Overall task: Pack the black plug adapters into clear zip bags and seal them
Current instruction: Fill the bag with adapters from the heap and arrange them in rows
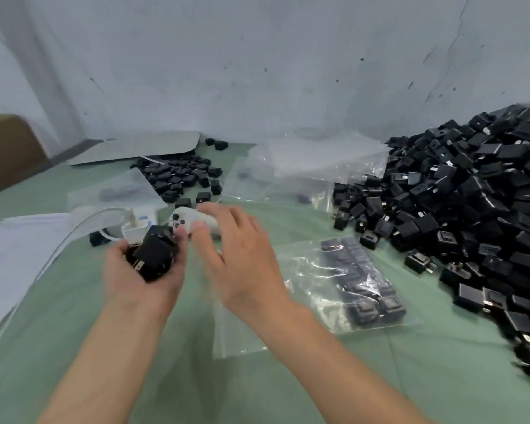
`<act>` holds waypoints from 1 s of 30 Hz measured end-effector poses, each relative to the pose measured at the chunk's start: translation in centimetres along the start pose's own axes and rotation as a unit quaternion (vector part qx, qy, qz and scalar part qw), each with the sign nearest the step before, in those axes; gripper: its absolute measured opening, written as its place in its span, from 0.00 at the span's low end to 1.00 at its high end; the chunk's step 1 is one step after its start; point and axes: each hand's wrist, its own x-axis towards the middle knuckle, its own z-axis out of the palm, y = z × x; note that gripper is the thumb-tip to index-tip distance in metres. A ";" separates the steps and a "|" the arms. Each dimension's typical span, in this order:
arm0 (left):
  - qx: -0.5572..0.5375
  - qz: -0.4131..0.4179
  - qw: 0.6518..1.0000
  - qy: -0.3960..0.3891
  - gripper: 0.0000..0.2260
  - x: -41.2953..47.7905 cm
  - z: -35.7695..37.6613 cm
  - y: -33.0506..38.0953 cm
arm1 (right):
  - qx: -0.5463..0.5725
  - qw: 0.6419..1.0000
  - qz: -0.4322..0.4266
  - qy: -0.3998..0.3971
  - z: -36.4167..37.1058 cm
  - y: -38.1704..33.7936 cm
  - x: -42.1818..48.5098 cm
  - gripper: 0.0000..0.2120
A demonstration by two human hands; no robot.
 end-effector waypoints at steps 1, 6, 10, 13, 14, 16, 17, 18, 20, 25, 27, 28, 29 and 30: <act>-0.017 0.018 0.999 0.024 0.12 0.2 -0.5 1.2 | -0.049 0.998 0.037 -0.001 -0.1 0.3 -0.2 0.20; 0.007 0.002 0.999 0.038 0.09 -0.2 -3.7 3.0 | -0.312 0.937 0.094 -0.127 1.4 1.1 -3.2 0.24; 0.067 -0.048 0.997 0.011 0.06 -0.9 -4.5 1.6 | -0.273 0.948 0.107 -0.122 1.2 1.8 -3.2 0.12; 0.136 -0.113 0.984 -0.002 0.06 -1.1 -4.2 -0.8 | -0.137 0.970 0.175 -0.095 0.2 1.8 -2.8 0.10; 0.141 -0.119 0.983 -0.003 0.07 -1.2 -4.0 -1.7 | -0.101 0.974 0.189 -0.076 0.0 1.8 -2.7 0.10; 0.168 -0.121 0.978 -0.015 0.09 -1.5 -3.4 -3.3 | -0.054 0.975 0.210 -0.038 -0.3 1.9 -2.7 0.09; 0.199 -0.119 0.972 -0.029 0.10 -1.8 -3.1 -4.0 | -0.045 0.975 0.215 -0.023 -0.4 1.8 -2.7 0.09; 0.230 -0.114 0.965 -0.050 0.13 -2.0 -2.9 -4.5 | -0.041 0.976 0.214 -0.011 -0.5 1.8 -2.7 0.09; 0.278 -0.106 0.951 -0.083 0.19 -2.4 -2.7 -5.2 | -0.033 0.980 0.198 -0.003 -0.6 1.6 -2.9 0.09; 0.402 -0.112 0.894 -0.160 0.17 -2.5 -2.7 -5.7 | -0.006 0.994 0.108 -0.006 -2.9 1.2 -2.9 0.09; 0.424 -0.106 0.887 -0.148 0.19 -2.2 -2.9 -5.7 | 0.011 0.995 0.092 0.031 -5.6 2.7 -2.3 0.06; 0.439 -0.095 0.883 -0.139 0.19 -2.1 -3.0 -5.7 | 0.002 0.994 0.095 0.045 -7.2 4.0 -2.1 0.07; 0.463 -0.070 0.873 -0.133 0.17 -2.0 -3.3 -5.7 | -0.017 0.993 0.106 0.051 -8.8 5.4 -2.0 0.08; 0.506 -0.028 0.852 -0.131 0.13 -1.8 -3.6 -5.7 | -0.042 0.990 0.124 0.046 -10.2 7.0 -2.2 0.09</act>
